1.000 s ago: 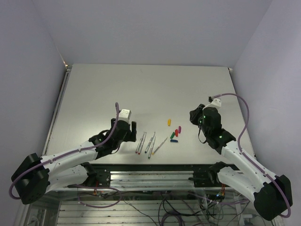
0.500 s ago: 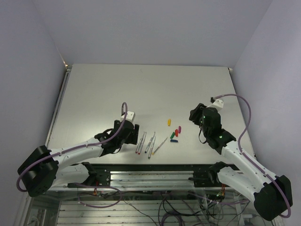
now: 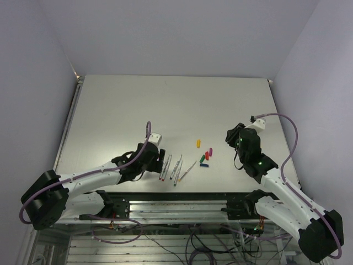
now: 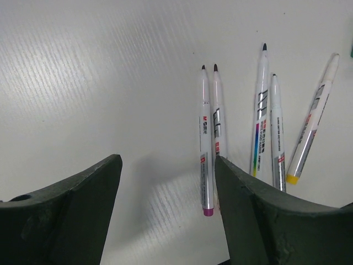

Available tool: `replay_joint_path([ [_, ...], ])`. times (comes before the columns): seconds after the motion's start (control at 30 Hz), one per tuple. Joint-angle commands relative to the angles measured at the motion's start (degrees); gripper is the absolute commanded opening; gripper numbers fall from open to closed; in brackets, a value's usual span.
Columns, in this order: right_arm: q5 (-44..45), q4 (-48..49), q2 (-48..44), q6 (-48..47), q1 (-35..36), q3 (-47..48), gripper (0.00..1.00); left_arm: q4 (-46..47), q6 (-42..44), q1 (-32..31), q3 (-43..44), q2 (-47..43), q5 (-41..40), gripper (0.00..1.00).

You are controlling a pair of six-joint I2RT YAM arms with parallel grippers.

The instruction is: Insert the pens into the pen caps

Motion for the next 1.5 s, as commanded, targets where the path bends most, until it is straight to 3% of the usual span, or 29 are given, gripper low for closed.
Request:
replay_joint_path([
  [0.0,0.75,-0.56,0.86,1.35,-0.10,0.30,0.34,-1.81,0.40,-0.78,0.97,-0.12,2.25,0.79],
  [0.13,1.05,-0.89,1.09,1.63,-0.11,0.54,0.41,-2.15,-0.28,-1.09,0.53,0.20,2.87,0.79],
  [0.4,1.41,-0.09,0.03,1.89,-0.16,-0.54,0.34,-0.43,-0.71,-2.50,0.85,3.38,2.65,0.78],
  [1.13,0.74,-0.70,-0.16,1.98,-0.18,-0.44,0.39,-0.48,-0.03,-4.36,3.22,9.42,0.49,0.75],
  [1.47,1.12,-1.48,-0.49,1.88,-0.17,0.17,0.52,-3.39,0.02,-4.44,4.81,12.31,-0.37,0.72],
])
